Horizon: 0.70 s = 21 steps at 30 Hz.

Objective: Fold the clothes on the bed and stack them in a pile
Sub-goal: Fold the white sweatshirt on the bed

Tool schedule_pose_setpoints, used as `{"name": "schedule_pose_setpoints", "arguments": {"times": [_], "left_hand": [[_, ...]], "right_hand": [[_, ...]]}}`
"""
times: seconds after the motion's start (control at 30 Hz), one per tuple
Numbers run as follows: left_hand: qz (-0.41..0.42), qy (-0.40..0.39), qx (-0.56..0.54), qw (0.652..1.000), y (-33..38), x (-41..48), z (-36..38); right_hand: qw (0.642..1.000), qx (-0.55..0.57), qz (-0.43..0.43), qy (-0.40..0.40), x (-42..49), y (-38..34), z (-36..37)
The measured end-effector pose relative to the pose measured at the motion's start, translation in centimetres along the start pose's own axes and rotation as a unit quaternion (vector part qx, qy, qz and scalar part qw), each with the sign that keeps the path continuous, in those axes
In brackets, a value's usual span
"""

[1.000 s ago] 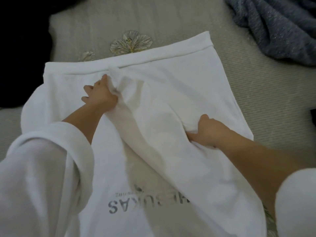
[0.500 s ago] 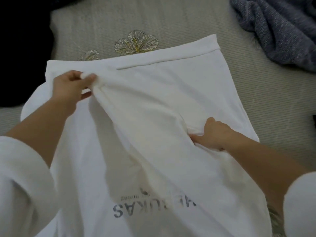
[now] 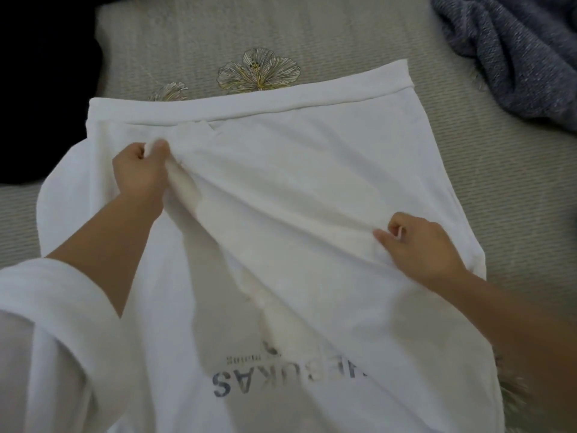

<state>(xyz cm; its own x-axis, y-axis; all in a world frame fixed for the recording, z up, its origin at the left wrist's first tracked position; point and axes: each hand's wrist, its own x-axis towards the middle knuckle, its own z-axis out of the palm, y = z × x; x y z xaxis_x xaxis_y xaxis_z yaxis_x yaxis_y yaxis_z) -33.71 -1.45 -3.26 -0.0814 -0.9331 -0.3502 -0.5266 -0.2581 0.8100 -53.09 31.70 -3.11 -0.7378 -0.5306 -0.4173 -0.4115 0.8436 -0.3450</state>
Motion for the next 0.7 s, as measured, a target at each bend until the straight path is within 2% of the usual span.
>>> {"name": "schedule_pose_setpoints", "arguments": {"times": [0.07,0.1,0.17,0.23,0.27,0.33,0.37,0.4,0.43,0.53,0.63,0.7], "left_hand": [[0.004,-0.001,-0.029,1.0,-0.2,0.1,0.0],[0.011,0.005,0.001,1.0,-0.4,0.1,0.3],[0.059,0.054,0.15,0.986,-1.0,-0.3,1.0],[0.201,0.075,0.284,0.934,-1.2,-1.7,2.1],[0.297,0.046,0.311,0.902,-1.2,-2.8,2.7],[0.444,-0.069,0.344,0.824,-1.7,-4.6,4.3],[0.47,-0.127,0.377,0.788,-2.1,-5.1,5.0],[0.458,-0.173,0.421,0.764,-2.7,-5.3,5.6],[0.42,-0.206,0.461,0.754,-3.2,-5.1,6.2],[0.332,-0.24,0.497,0.765,-3.8,-3.4,7.2],[0.342,-0.245,0.5,0.757,-3.5,-2.1,7.1],[0.358,-0.211,0.501,0.759,-3.5,-1.4,6.2]], "right_hand": [[0.995,0.032,-0.013,0.098,0.0,0.4,-0.4],[0.991,0.046,-0.004,0.126,0.2,0.3,-0.4],[0.99,0.073,0.024,0.12,0.2,-0.3,0.2],[0.992,0.073,0.008,0.104,-0.6,-1.6,1.2],[0.992,0.057,-0.034,0.11,-1.2,-2.1,1.9],[0.989,-0.002,-0.125,0.084,-2.7,-3.1,3.7],[0.985,-0.04,-0.158,0.05,-3.4,-3.4,4.7],[0.981,-0.073,-0.178,0.015,-4.1,-3.6,5.5],[0.976,-0.096,-0.196,-0.011,-4.9,-3.8,6.2],[0.953,-0.122,-0.277,-0.024,-6.7,-4.0,7.4],[0.933,-0.154,-0.323,0.034,-7.4,-4.3,7.3],[0.944,-0.095,-0.315,0.003,-7.2,-5.1,6.9]]}}
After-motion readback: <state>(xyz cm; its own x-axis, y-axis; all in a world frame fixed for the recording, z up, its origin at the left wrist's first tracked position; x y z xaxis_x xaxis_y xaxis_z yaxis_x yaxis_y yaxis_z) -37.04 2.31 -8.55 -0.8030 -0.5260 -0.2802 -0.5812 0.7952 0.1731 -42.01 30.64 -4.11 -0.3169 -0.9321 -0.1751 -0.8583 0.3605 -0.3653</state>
